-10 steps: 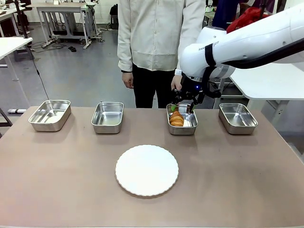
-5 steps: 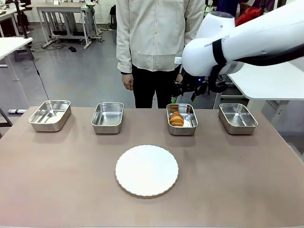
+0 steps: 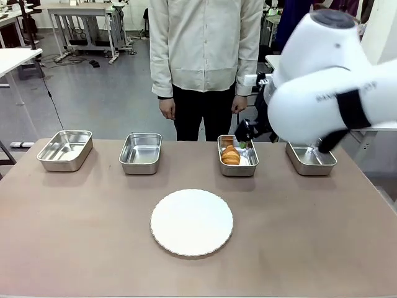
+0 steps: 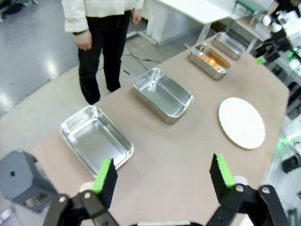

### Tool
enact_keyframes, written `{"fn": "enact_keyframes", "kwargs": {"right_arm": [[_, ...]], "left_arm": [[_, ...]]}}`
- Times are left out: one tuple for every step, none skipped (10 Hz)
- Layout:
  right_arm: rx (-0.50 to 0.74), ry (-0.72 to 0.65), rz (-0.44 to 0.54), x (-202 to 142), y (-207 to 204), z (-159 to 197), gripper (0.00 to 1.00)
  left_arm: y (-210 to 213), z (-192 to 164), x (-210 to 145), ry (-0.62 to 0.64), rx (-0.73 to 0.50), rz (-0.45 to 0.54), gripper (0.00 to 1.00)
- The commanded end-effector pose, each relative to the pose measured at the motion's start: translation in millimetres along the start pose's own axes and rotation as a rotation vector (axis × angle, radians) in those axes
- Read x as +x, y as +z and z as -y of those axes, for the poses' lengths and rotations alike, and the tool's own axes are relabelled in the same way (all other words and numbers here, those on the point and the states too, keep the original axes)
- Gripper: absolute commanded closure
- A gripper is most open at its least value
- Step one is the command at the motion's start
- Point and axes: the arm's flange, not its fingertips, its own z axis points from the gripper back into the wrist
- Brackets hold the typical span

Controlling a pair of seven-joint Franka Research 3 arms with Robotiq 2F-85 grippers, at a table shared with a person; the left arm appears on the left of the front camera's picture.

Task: Place the bread in the container.
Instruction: Place the Butter Roll into the Airtight Container indicated by the human.

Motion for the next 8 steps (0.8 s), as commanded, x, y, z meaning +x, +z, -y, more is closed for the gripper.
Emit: {"fn": "enact_keyframes", "kwargs": {"right_arm": [[0.002,-0.03,0.063,-26.0,-3.1,3.1,0.0],[0.003,-0.036,0.075,-33.6,-4.2,2.3,0.0],[0.047,-0.031,0.055,-28.5,-8.4,5.6,0.0],[-0.006,-0.006,0.038,-29.0,-0.1,3.6,0.0],[-0.006,-0.006,0.038,-29.0,-0.1,3.6,0.0],[-0.006,-0.006,0.038,-29.0,-0.1,3.6,0.0],[-0.006,-0.006,0.038,-29.0,-0.1,3.6,0.0],[-0.006,-0.006,0.038,-29.0,-0.1,3.6,0.0]], "left_arm": [[1.4,0.9,-0.5,-0.013,-0.006,0.008,0.0],[1.4,0.9,-0.5,-0.013,-0.006,0.008,0.0],[1.4,0.9,-0.5,-0.013,-0.006,0.008,0.0],[1.4,0.9,-0.5,-0.013,-0.006,0.008,0.0],[1.4,0.9,-0.5,-0.013,-0.006,0.008,0.0],[1.4,0.9,-0.5,-0.013,-0.006,0.008,0.0],[1.4,0.9,-0.5,-0.013,-0.006,0.008,0.0],[1.4,0.9,-0.5,-0.013,-0.006,0.008,0.0]]}}
